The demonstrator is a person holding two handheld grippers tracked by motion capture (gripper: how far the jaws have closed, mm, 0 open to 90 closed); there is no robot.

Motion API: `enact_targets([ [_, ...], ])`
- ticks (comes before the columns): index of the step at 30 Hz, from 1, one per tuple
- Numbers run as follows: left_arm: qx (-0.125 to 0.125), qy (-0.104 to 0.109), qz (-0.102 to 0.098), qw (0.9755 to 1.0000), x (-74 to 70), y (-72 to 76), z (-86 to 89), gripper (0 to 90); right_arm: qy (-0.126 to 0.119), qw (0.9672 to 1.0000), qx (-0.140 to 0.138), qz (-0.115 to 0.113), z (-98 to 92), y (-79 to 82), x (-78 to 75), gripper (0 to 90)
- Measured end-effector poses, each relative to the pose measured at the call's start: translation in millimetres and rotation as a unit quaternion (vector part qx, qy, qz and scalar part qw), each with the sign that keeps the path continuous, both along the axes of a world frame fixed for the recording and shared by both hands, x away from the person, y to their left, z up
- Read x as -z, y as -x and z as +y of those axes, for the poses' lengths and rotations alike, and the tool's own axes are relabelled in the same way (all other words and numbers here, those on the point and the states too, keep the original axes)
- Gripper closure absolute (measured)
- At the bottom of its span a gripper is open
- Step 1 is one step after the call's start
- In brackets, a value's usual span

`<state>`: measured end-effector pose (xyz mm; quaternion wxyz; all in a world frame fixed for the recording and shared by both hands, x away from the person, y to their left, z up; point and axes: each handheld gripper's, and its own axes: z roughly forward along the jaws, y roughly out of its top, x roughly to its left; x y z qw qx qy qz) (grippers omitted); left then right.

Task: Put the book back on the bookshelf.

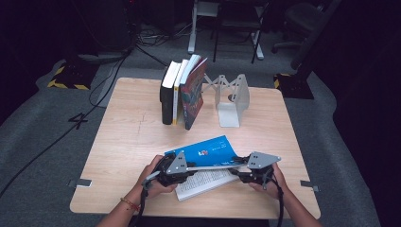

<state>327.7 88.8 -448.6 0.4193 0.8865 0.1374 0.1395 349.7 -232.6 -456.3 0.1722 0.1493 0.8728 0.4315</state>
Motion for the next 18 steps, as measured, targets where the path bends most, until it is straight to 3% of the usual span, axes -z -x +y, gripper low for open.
enact_targets([
  [3, 0.002, -0.001, 0.001, 1.0000, -0.9, -1.0, 3.3, 75.6, -0.022, 0.9994, 0.008, 0.025, -14.1, -10.0, 3.4, 53.9],
  [8, -0.001, 0.011, 0.017, 0.9998, -2.9, -7.0, 19.2, 73.2, -0.022, 0.9994, -0.025, 0.003, -9.4, -5.2, -0.9, 65.5],
  [11, -0.013, 0.003, 0.020, 0.9997, -4.2, -8.6, 27.7, 70.1, -0.012, 0.9991, -0.039, -0.010, -1.4, 0.9, -2.9, 70.8],
  [15, -0.052, -0.014, 0.013, 0.9985, -9.1, -6.7, 36.9, 59.0, 0.007, 0.9982, -0.050, -0.030, 14.5, 10.4, -8.3, 75.2],
  [18, -0.055, -0.016, 0.008, 0.9984, -16.8, 1.4, 40.4, 50.7, 0.019, 0.9976, -0.054, -0.038, 26.1, 16.6, -11.1, 76.8],
])
